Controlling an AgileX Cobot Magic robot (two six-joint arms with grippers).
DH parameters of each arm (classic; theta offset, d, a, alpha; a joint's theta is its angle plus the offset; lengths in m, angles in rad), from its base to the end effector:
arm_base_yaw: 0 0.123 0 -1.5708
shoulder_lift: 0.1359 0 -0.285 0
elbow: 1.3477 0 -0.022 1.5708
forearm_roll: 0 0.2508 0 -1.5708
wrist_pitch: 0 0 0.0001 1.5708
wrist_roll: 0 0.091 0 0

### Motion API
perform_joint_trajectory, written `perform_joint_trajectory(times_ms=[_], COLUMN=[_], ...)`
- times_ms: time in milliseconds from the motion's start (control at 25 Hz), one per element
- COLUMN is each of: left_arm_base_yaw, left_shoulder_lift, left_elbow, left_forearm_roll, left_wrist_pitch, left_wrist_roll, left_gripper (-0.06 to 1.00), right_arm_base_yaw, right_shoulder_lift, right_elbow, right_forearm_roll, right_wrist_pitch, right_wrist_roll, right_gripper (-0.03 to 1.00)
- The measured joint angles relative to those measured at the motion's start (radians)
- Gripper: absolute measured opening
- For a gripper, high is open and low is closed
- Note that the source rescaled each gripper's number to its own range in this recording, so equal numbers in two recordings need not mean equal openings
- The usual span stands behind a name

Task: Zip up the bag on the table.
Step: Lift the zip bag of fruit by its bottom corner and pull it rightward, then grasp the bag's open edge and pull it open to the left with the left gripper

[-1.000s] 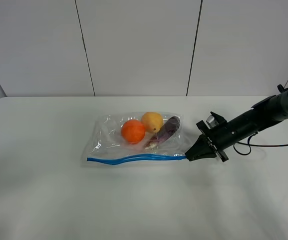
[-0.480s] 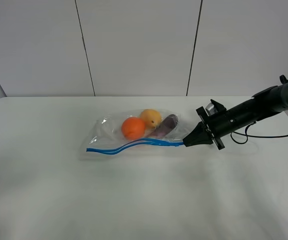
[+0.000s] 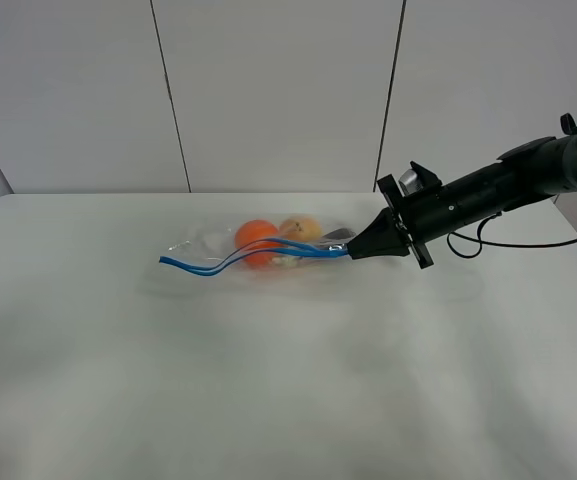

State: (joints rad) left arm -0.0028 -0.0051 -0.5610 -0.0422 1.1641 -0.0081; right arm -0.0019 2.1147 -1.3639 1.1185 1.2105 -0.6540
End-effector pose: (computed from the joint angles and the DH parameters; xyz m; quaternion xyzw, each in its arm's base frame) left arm -0.0175 -0.0035 0.2856 0.0003 0.8626 -0.0237 0.5053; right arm 0.3927 0.0759 0.1585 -0.0222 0.8770 0.4791 0.0278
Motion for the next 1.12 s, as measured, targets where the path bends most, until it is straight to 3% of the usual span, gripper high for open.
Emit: perform_joint_trajectory(times_ms=[640, 800, 960, 1120], left_arm_base_yaw=[0.0, 0.0, 0.0, 0.0], left_shoulder_lift=[0.0, 0.042, 0.248, 0.512], left_elbow=[-0.002, -0.063, -0.197, -0.331], left_forearm_roll=[0.0, -0.005, -0.078, -0.207], left_wrist_pitch=[-0.001, -0.062, -0.143, -0.219], left_wrist_roll=[0.0, 0.008, 0.089, 0.243], left_gripper=[1.0, 1.0, 1.0, 1.0], right_arm_base_yaw=[0.001, 0.001, 0.001, 0.001], right_shoulder_lift=[-0.036, -0.036, -0.036, -0.036], right_elbow=[0.0, 0.0, 0.0, 0.0], right_forearm_roll=[-0.005, -0.003, -0.003, -0.003], right_wrist_pitch=[0.0, 0.0, 0.0, 0.0], right_wrist_roll=[0.027, 0.027, 0.027, 0.027], right_gripper=[0.0, 0.0, 0.0, 0.0])
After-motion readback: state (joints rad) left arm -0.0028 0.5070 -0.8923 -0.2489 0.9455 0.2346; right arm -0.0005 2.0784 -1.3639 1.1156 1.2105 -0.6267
